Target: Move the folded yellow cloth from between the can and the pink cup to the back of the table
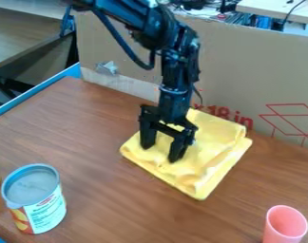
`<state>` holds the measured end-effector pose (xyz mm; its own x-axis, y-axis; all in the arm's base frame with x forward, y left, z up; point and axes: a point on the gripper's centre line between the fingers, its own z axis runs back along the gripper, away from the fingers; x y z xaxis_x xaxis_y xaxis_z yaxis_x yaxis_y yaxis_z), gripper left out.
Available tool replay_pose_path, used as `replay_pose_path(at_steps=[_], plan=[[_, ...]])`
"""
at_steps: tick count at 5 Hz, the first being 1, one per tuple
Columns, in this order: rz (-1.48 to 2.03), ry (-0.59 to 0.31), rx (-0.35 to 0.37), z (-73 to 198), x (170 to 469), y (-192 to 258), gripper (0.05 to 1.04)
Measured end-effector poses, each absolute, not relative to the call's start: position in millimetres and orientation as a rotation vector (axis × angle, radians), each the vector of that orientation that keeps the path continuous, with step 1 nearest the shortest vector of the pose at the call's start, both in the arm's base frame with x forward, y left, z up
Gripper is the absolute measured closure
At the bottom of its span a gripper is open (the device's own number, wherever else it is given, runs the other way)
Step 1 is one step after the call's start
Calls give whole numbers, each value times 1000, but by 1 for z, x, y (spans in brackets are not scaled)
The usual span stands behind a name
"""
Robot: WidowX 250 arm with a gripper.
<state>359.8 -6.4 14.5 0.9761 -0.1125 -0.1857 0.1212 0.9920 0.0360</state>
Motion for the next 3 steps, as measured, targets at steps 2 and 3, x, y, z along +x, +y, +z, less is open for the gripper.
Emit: replay_pose_path(at_steps=[2, 3], plan=[[-70, 243, 43, 34, 331, 7, 77], [-70, 175, 45, 78, 324, 9, 81]])
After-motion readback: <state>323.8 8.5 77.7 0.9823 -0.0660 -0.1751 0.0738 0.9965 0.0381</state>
